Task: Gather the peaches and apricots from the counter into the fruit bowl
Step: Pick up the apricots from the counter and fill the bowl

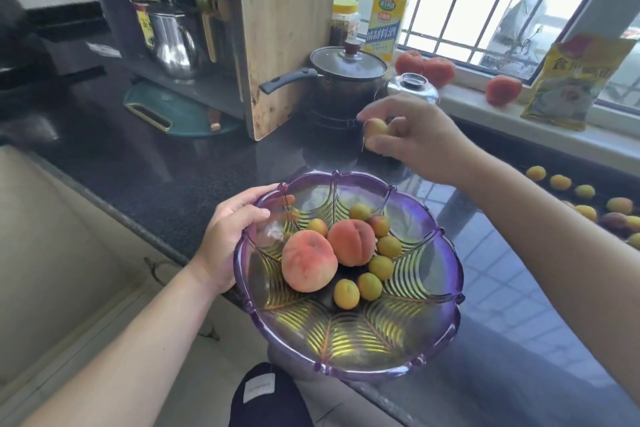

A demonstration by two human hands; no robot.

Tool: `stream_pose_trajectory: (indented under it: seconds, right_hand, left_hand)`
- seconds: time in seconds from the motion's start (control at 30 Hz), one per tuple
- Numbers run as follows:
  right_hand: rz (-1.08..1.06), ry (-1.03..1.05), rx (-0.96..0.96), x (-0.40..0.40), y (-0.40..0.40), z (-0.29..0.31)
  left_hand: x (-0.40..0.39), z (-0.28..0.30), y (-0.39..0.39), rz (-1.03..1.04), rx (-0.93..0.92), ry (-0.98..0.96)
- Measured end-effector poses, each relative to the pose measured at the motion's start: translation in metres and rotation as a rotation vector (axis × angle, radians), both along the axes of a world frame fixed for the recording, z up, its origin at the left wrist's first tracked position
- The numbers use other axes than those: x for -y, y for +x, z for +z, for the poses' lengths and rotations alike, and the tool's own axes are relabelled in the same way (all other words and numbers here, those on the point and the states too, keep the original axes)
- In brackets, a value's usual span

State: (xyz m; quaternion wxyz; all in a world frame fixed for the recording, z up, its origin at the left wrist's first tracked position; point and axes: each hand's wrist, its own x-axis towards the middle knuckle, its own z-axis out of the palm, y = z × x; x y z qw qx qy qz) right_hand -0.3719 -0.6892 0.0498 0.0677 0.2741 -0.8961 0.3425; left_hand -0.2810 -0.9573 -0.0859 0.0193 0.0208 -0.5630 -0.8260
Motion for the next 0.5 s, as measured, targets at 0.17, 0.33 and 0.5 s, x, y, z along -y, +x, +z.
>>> stream_pose_trajectory:
  seconds: [0.17, 0.33, 0.5]
  right_hand:
    - [0.295, 0.551, -0.055, 0.036, 0.031, -0.029]
    - [0.288, 0.885, -0.217, 0.055, 0.029, -0.044]
    - [0.259, 0.95, -0.222, 0.064, 0.029, -0.043]
  left_hand:
    - [-0.002, 0.005, 0.001, 0.004, 0.016, -0.013]
    - [-0.002, 0.007, 0.003, -0.003, 0.014, -0.022]
    - [-0.003, 0.007, 0.002, -0.019, 0.021, 0.0]
